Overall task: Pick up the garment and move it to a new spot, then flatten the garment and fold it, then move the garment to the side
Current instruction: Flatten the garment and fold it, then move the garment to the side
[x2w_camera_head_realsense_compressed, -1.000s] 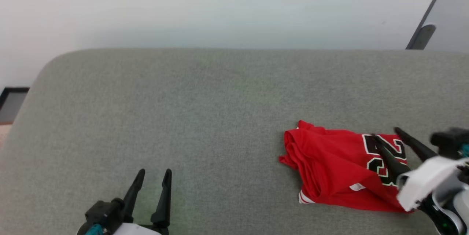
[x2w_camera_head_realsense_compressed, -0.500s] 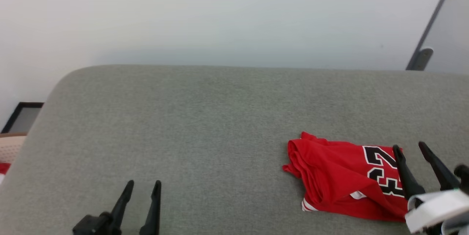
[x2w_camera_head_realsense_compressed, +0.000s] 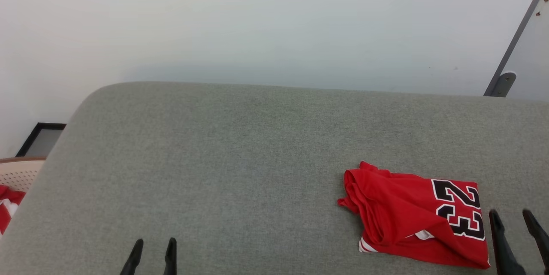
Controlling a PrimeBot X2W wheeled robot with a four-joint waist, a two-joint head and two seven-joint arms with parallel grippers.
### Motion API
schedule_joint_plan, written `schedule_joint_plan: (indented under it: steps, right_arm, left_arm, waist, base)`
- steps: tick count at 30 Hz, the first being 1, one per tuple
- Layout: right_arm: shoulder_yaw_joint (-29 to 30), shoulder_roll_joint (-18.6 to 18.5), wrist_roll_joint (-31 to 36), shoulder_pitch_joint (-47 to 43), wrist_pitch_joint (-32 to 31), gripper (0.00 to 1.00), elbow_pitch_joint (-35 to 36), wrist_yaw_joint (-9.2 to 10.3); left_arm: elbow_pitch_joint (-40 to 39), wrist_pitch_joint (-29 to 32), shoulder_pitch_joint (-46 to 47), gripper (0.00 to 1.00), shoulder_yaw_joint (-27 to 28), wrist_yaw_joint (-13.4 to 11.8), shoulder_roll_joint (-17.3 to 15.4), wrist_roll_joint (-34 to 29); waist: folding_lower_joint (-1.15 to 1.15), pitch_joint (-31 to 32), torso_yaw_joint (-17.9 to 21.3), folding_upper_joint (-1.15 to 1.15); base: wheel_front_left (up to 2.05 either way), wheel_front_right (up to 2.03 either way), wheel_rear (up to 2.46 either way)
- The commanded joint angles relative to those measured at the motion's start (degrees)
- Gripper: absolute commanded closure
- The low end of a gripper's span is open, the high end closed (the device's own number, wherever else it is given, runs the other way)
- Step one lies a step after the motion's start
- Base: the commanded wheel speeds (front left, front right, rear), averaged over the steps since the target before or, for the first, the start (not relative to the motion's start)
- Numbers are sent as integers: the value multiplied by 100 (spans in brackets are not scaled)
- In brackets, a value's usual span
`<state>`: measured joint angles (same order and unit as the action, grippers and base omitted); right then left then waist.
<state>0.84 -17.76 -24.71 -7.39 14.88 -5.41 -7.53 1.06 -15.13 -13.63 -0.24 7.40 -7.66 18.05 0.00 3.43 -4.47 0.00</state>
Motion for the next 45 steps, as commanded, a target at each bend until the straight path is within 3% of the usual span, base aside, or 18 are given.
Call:
schedule_joint_plan:
  steps: [1, 15, 22, 26, 32, 36, 41, 45]
  right_arm:
    - [81, 36, 28, -121, -13, 0, 80, 10]
    - [204, 281, 131, -308, -308, 0, 464, 10]
    - [88, 133, 48, -107, -582, 0, 423, 10]
    - [-182, -263, -142, 236, -1482, 0, 310, 10]
    - [-761, -1328, -566, 1248, -3372, 0, 81, 10]
    - [-1006, -1826, -1112, 1964, -4648, 0, -150, 10]
    - [-1235, -2082, -1679, 2640, -5794, 0, -467, 10]
    - [-1490, -2136, -1865, 2972, -6072, 0, -684, 10]
  left_arm:
    - [-61, 4, -76, 0, 22, 8, 9, -77]
    - [-176, 3, -57, 0, 71, 8, 88, -169]
    - [-157, 3, 46, 0, 68, 8, 166, -139]
    - [-88, 3, 356, 0, -15, 8, 194, -103]
    - [65, 4, 910, 0, -216, 8, 244, -75]
    - [158, 3, 1255, 0, -343, 8, 237, -109]
    - [239, 4, 1638, 0, -462, 9, 235, -122]
    - [298, 3, 1938, 0, -613, 9, 237, -125]
  waist:
    - [0, -7, 6, 0]
    - [0, -75, 15, 0]
    - [0, -162, 60, 0]
    - [0, -303, 105, 0]
    - [0, -722, 241, 0]
    - [0, -1096, 270, 0]
    - [0, -1532, 214, 0]
    - [0, -1841, 111, 0]
  base:
    - [0, 0, 0]
    - [0, 0, 0]
    - [0, 0, 0]
    - [0, 0, 0]
    - [0, 0, 0]
    - [0, 0, 0]
    - [0, 0, 0]
    - [0, 0, 0]
